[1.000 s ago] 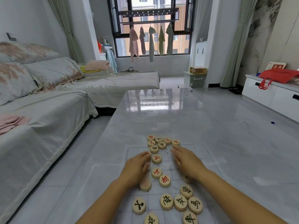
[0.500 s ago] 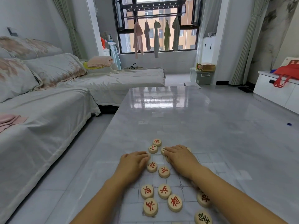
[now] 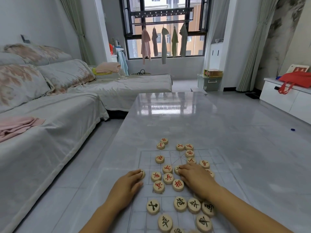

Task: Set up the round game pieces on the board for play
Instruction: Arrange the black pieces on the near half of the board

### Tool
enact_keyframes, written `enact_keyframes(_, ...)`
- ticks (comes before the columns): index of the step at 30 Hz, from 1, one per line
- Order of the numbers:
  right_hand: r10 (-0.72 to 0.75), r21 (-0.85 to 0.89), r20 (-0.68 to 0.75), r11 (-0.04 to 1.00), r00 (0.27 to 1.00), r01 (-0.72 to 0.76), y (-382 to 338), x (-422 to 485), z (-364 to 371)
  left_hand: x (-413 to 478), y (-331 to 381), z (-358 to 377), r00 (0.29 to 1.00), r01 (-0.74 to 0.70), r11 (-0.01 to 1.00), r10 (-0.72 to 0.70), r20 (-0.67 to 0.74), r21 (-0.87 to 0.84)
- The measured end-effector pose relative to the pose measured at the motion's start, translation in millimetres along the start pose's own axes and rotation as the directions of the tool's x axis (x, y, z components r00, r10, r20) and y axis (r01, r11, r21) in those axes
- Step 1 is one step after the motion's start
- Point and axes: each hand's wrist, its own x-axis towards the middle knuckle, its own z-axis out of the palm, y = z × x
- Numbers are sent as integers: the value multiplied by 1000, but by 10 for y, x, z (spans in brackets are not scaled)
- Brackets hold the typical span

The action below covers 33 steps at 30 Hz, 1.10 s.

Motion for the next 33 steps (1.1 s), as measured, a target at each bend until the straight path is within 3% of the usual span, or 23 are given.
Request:
enact_keyframes(4,12,-12,20,1000,1000,-12,-77,-185,-41,-200,57,-10,1000,-20,1000,20,-18,18)
enact_keyframes(13,-37,221,-68,974,997,52,45,-537,40,-358,235,73,996,-87,991,89,10,-105)
enact_keyframes(18,244,420,-209,897,947,-139,410,-753,-39,-333,293,81,984,-166,984,162,-71,-68)
enact_keyframes(21,240,336,-133,924,961,-184,601,-873,-33,-299,412,147,959,-283,956,279,53,81)
enact_keyframes(25,86,247,-53,966,995,-70,545,-873,87,-212,639,260,907,-386,905,337,252,179)
enact_keyframes(28,77,184,-20,980,997,-72,517,-803,133,-109,725,256,882,-404,872,292,370,276)
enact_keyframes(33,114,182,-8,977,993,-111,520,-577,136,111,736,249,903,-304,900,168,395,311)
